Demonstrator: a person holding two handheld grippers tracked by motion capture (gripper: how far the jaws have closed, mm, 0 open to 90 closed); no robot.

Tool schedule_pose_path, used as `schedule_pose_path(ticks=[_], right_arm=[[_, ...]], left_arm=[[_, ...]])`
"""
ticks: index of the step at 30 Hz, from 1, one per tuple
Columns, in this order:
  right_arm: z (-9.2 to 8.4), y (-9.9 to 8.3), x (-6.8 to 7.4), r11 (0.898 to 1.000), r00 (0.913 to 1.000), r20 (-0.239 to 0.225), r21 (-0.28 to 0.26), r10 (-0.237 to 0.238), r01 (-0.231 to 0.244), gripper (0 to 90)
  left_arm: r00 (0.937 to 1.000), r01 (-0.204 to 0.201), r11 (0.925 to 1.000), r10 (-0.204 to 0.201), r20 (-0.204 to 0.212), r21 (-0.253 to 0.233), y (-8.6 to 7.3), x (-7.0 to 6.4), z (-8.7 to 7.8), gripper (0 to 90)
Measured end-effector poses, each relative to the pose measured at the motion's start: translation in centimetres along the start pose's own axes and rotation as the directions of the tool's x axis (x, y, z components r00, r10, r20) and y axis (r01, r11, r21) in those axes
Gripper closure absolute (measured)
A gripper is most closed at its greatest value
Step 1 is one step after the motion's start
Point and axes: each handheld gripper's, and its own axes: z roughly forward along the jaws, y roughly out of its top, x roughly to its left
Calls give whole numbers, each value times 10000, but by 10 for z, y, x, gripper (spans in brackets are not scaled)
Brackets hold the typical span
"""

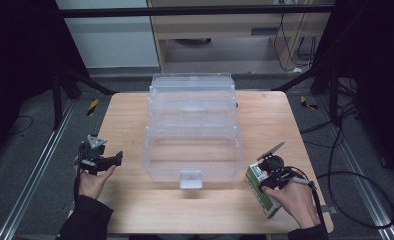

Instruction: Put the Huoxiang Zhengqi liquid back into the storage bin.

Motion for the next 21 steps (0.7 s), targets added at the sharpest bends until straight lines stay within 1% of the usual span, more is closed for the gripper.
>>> schedule_pose_path(ticks=[14,16,21], right_arm=[[0,4,-1,9994,10000,-16,360,-12,13,632],[0,4,-1,9995,10000,-8,323,-62,62,635],[-1,3,-2,9997,10000,-58,250,27,-26,638]], left_arm=[[10000,-56,10000,56,53,79,0,-1,1,221],[10000,-64,9999,63,51,79,0,-1,1,221],[10000,-82,9999,82,23,81,0,-1,1,222]])
